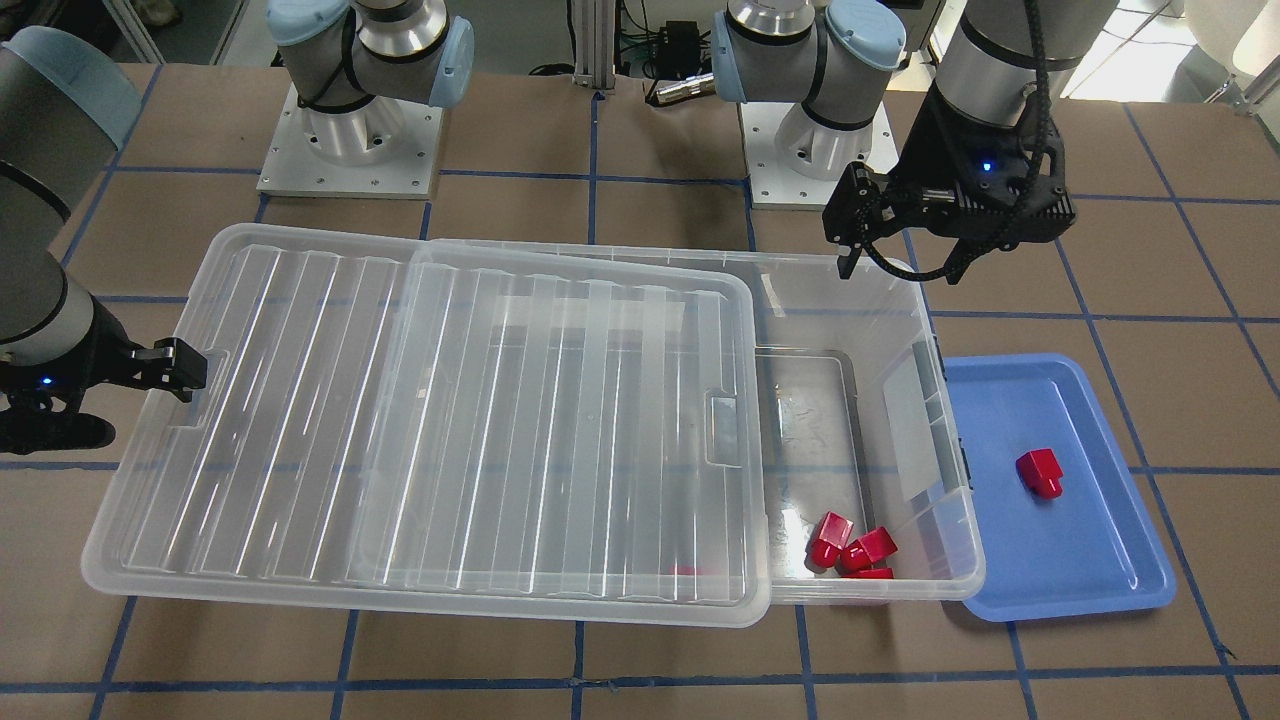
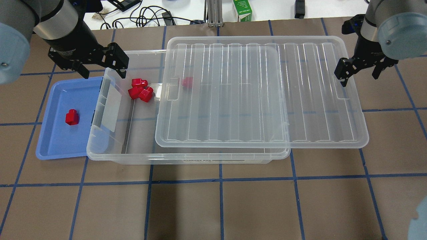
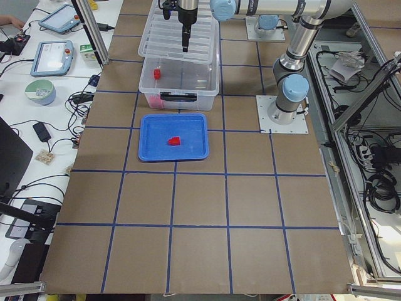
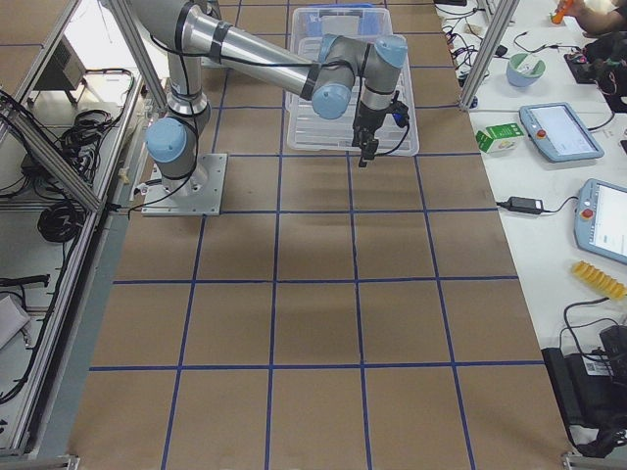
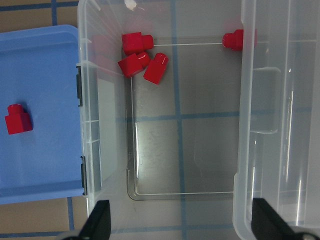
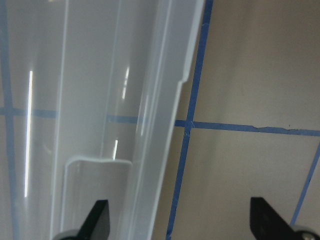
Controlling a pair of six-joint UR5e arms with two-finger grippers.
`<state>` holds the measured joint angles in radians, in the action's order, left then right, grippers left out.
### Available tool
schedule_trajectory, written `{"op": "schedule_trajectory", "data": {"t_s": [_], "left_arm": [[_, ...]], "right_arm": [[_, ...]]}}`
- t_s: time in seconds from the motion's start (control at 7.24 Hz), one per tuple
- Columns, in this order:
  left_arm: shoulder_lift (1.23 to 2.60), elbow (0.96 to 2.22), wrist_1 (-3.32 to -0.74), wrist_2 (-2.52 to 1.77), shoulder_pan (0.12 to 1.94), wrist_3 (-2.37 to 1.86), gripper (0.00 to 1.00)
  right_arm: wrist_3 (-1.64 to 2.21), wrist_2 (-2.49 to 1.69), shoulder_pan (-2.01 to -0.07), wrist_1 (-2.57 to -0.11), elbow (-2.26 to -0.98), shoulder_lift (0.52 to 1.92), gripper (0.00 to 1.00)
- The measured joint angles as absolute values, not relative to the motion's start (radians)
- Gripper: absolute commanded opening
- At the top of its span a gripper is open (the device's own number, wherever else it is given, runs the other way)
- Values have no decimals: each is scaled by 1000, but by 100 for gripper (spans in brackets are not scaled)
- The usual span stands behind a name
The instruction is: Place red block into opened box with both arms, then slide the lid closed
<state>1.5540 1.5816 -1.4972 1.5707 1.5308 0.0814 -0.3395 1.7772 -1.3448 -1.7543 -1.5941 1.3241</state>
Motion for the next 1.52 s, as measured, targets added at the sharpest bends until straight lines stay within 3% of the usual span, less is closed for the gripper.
{"op": "schedule_trajectory", "data": {"t_s": [0.69,1.11,1.52], "left_arm": [[1537,1584,-1523,1586,1447,107,100],[1616,1639,-1489,1582,1175,312,100],[1783,1754,-1243,1572,991,471,100]], "right_arm": [[-202,1585,-1446,-1431,-1298,1388,100],[114,1561,-1601,-1459,-1288,1393,100],[138,1560,-1612,-1471,-1310,1396,100]]}}
